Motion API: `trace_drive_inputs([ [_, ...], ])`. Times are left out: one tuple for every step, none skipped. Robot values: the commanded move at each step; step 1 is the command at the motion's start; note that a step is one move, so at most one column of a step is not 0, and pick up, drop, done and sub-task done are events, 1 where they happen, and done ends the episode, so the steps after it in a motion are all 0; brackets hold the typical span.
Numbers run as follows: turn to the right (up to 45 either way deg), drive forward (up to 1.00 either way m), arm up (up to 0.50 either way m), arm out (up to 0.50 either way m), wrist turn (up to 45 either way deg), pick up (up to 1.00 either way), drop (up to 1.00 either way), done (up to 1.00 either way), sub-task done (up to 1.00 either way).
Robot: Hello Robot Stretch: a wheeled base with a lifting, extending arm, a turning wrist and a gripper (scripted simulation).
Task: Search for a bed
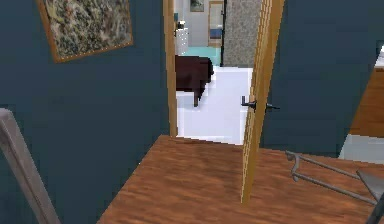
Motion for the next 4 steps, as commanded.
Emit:
trace_drive_inputs([
  [0.0, 0.6, 0.0, 0.0, 0.0, 0.0, 0.0, 0.0, 0.0],
  [-12.0, 0.0, 0.0, 0.0, 0.0, 0.0, 0.0, 0.0, 0.0],
  [0.0, 0.7, 0.0, 0.0, 0.0, 0.0, 0.0, 0.0, 0.0],
  [33.0, 0.0, 0.0, 0.0, 0.0, 0.0, 0.0, 0.0, 0.0],
])
